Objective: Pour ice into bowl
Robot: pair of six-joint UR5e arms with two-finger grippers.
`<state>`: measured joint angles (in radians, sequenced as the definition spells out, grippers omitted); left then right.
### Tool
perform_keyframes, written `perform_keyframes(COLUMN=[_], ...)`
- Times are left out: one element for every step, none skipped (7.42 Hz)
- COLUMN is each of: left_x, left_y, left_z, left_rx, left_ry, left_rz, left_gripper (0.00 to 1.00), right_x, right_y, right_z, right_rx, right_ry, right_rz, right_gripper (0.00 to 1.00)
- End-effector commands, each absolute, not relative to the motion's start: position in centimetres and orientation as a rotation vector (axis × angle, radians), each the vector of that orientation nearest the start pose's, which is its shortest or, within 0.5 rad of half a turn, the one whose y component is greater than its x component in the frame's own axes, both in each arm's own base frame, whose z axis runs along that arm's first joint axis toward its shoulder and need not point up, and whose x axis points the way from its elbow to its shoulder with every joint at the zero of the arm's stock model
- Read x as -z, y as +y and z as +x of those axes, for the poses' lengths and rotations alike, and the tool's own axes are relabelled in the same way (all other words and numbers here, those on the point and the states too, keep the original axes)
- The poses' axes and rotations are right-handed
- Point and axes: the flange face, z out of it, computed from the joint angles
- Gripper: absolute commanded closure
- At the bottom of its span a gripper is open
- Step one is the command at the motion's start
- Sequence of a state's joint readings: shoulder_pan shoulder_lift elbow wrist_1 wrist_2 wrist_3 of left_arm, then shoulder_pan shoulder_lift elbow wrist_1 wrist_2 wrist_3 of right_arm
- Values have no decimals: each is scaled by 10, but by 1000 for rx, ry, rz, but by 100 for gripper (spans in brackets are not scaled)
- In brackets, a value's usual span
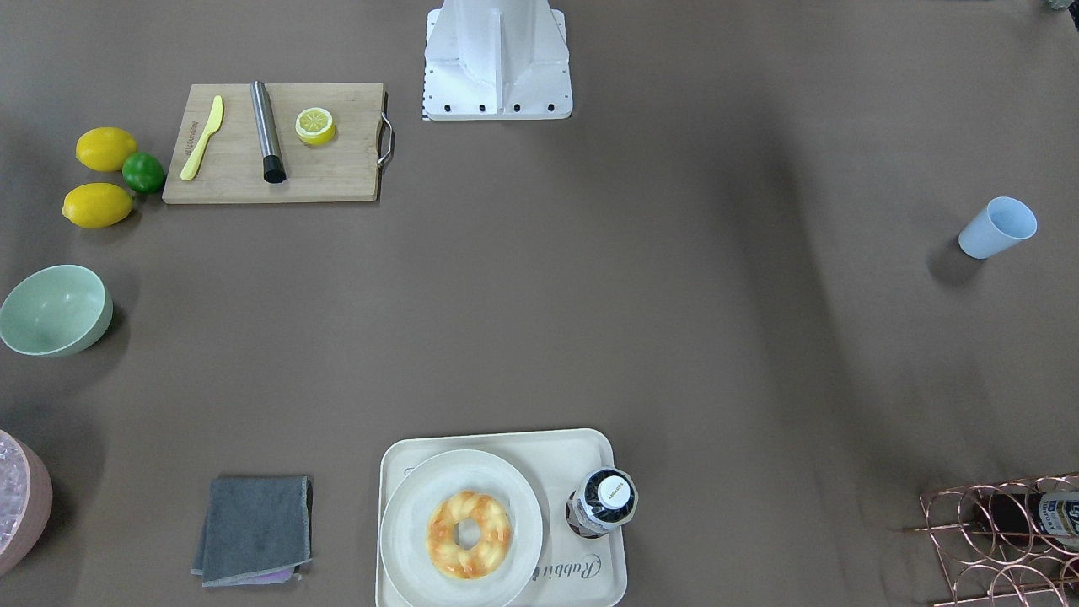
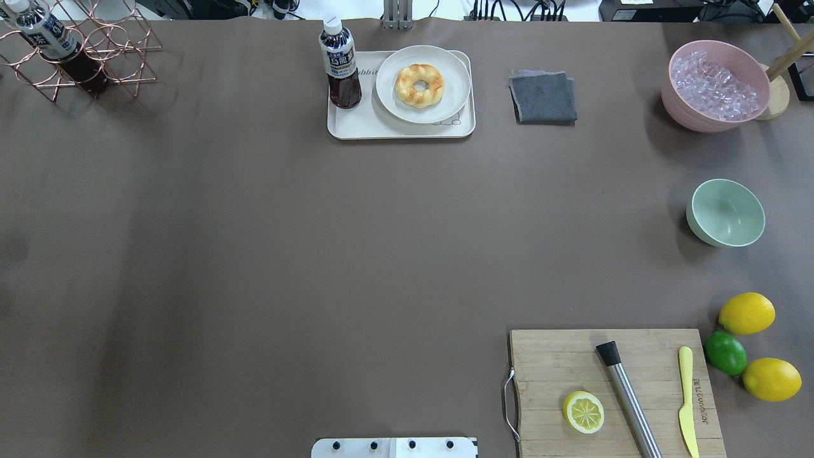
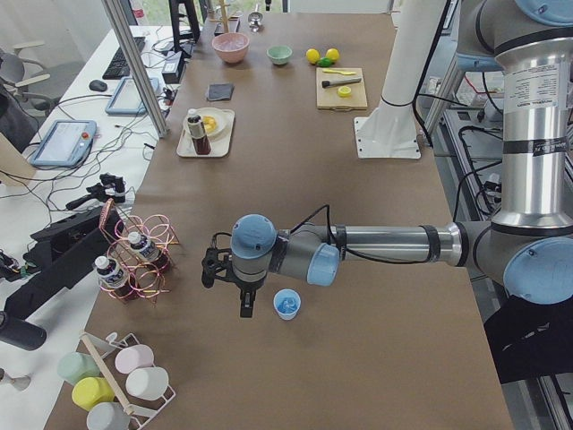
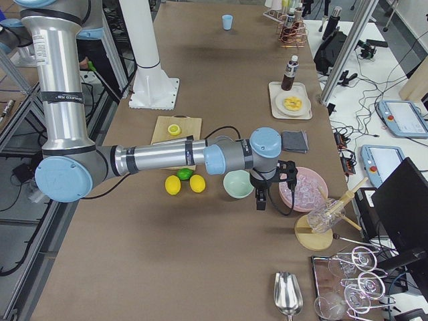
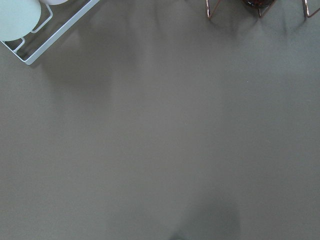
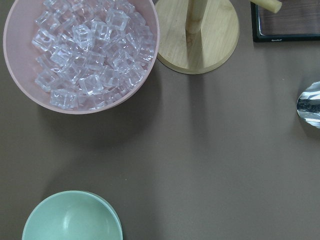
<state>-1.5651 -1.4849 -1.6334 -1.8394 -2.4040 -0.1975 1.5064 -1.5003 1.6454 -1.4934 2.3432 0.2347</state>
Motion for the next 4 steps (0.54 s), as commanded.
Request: perform_keyframes(left_x=[-631,-630,-627,-619], left_y=[-469,-469,-470,-474], left_z=[-57,-57,-55,-36], left_rx=[103,123,220,288], left_ry=[842,844,861,863], left_rz=[144,136,93,45], left_gripper=[3,2,2,3], right_x=[-580,-583,-587,-588], right_y=[-535,-536,-537,-538], right_z=[29,29,21,5], right_rx=[-77,-79,-69,-52], right_ry=[-791,-790,-787,-784], right_rz=[89,85,74,60], right_gripper=[1,1,1,1])
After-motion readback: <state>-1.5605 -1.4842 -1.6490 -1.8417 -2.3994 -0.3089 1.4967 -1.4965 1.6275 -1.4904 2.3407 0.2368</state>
